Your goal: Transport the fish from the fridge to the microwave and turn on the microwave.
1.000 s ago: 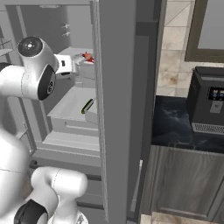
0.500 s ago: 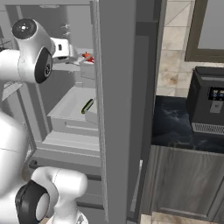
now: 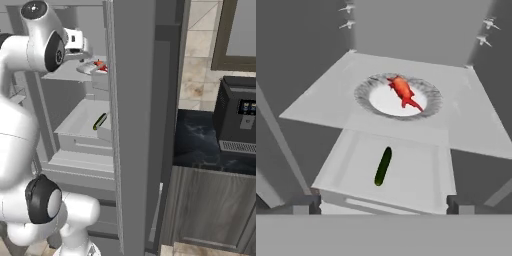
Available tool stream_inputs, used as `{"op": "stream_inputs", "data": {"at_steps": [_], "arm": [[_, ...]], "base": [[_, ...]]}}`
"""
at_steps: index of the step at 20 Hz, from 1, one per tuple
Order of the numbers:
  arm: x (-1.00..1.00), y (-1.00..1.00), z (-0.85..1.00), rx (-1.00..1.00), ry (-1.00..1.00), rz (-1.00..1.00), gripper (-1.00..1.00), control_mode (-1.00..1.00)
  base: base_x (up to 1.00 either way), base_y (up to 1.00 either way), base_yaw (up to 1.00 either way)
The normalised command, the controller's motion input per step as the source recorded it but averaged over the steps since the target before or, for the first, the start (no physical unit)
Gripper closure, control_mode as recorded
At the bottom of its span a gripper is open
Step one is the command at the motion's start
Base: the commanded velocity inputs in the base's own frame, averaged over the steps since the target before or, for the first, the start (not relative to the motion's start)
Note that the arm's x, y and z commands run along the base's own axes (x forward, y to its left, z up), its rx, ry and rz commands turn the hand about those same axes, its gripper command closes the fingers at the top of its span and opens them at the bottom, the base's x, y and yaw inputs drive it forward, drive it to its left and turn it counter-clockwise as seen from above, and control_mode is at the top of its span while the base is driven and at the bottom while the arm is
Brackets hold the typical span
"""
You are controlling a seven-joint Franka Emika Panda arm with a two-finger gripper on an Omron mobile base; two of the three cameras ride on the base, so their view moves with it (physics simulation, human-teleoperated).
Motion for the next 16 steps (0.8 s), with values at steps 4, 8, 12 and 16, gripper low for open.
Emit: {"op": "stream_inputs", "data": {"at_steps": [4, 8, 12, 16], "arm": [[0.52, 0.00, -0.05, 0.00, 0.00, -0.04, -1.00, -1.00], [0.46, 0.00, -0.10, 0.01, 0.00, 0.00, -1.00, -1.00], [0.39, -0.09, -0.48, 0.04, -0.03, 0.00, -1.00, -1.00], [0.28, -0.04, -0.44, 0.05, -0.09, 0.00, -1.00, -1.00]], "base": [[0.00, 0.00, 0.00], [0.00, 0.00, 0.00], [0.00, 0.00, 0.00], [0.00, 0.00, 0.00]]}}
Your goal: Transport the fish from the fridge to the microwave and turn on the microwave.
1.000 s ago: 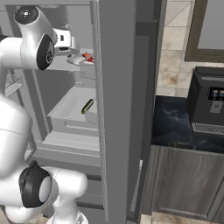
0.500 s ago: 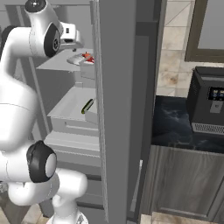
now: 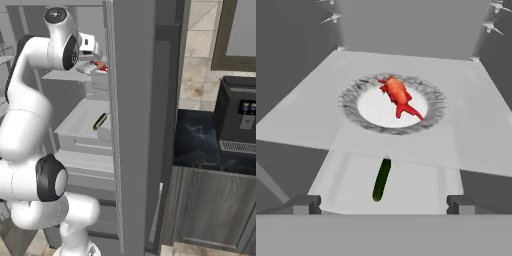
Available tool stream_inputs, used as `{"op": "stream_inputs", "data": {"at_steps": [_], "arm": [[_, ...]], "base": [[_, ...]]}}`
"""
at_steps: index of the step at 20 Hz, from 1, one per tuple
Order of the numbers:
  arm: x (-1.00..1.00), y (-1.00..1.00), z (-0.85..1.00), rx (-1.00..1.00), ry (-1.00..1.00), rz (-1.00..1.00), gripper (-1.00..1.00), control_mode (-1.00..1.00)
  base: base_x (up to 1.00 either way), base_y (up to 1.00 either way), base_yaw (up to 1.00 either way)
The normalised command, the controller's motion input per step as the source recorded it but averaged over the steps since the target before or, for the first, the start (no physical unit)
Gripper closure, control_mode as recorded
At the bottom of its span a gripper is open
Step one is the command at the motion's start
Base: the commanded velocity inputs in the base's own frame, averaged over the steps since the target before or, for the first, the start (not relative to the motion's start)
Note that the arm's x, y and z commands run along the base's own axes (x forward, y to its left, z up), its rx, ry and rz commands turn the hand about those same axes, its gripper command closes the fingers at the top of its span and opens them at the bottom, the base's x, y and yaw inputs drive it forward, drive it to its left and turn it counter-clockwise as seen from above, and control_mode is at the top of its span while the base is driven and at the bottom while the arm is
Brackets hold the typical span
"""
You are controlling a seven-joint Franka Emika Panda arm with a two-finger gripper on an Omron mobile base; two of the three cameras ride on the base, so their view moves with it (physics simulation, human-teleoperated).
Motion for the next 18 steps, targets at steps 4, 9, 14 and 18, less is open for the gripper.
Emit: {"op": "stream_inputs", "data": {"at_steps": [4, 9, 14, 18], "arm": [[0.23, -0.06, -0.30, 0.07, -0.05, 0.00, -1.00, -1.00], [0.19, 0.00, 0.02, 0.06, -0.03, 0.00, -1.00, -1.00], [0.36, 0.00, 0.03, 0.04, 0.01, 0.00, -1.00, -1.00], [0.38, 0.00, 0.00, 0.02, 0.00, 0.00, -1.00, -1.00]], "base": [[0.00, 0.00, 0.00], [0.00, 0.00, 0.00], [0.00, 0.00, 0.00], [0.00, 0.00, 0.00]]}}
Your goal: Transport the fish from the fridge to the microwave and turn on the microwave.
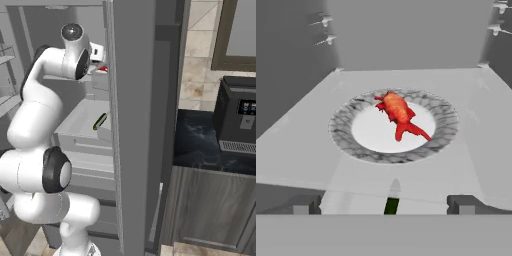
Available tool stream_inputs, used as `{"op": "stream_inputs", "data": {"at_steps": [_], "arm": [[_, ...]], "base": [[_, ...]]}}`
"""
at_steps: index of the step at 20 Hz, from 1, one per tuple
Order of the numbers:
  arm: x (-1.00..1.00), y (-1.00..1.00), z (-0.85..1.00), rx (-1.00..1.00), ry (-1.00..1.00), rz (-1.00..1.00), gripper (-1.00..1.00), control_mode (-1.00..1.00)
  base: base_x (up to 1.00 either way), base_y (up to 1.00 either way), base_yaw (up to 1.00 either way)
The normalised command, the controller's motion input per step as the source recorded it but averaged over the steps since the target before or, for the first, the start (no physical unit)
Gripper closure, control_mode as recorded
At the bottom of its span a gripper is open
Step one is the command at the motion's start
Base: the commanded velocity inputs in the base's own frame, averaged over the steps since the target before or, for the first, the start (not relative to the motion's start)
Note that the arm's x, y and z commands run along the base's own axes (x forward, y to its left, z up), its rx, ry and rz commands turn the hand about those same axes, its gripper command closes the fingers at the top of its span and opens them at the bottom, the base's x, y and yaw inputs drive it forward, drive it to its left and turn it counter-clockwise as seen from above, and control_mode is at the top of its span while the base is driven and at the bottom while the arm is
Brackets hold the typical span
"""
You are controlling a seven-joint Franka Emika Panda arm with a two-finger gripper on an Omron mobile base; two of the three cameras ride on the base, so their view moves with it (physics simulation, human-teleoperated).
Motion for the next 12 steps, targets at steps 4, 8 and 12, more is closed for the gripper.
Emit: {"op": "stream_inputs", "data": {"at_steps": [4, 8, 12], "arm": [[0.39, 0.00, 0.00, 0.01, 0.01, 0.00, -1.00, -1.00], [0.51, 0.00, -0.10, 0.00, 0.02, 0.00, -1.00, -1.00], [0.49, 0.00, -0.08, 0.00, 0.05, 0.00, -1.00, -1.00]], "base": [[0.00, 0.00, 0.00], [0.00, 0.00, 0.00], [0.00, 0.00, 0.00]]}}
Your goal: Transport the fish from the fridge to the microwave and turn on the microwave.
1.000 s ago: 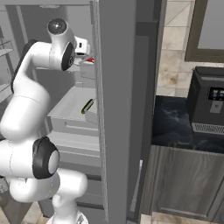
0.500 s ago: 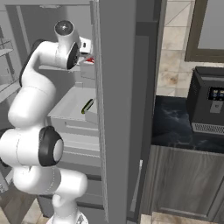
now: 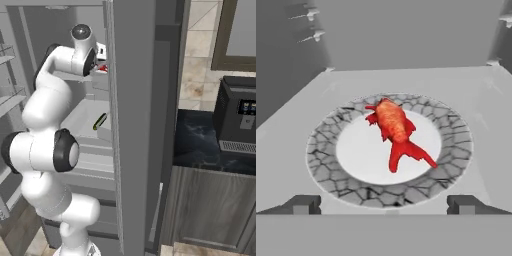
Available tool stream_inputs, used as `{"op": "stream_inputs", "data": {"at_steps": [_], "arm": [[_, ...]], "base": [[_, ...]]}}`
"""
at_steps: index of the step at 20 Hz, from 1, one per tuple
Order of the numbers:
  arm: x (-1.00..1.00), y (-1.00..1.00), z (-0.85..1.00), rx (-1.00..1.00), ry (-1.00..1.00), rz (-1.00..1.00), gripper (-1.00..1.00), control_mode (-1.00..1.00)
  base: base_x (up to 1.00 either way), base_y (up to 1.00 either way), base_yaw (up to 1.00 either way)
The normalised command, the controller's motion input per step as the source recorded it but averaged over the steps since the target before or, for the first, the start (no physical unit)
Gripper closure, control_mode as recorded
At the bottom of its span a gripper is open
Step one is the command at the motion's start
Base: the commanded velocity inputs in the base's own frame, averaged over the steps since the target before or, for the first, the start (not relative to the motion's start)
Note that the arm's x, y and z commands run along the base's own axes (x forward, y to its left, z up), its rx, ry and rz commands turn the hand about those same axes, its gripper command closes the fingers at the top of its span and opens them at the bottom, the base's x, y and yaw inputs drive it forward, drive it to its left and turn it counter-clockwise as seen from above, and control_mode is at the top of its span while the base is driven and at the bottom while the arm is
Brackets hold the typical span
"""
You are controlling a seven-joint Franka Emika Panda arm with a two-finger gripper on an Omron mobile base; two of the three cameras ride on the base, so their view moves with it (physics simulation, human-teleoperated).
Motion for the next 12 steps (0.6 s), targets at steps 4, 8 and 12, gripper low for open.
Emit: {"op": "stream_inputs", "data": {"at_steps": [4, 8, 12], "arm": [[0.48, 0.00, -0.14, 0.00, 0.03, 0.00, -1.00, -1.00], [0.46, 0.00, -0.14, 0.00, 0.05, 0.00, -1.00, -1.00], [0.45, 0.00, -0.16, 0.00, 0.03, 0.00, -1.00, -1.00]], "base": [[0.00, 0.00, 0.00], [0.00, 0.00, 0.00], [0.00, 0.00, 0.00]]}}
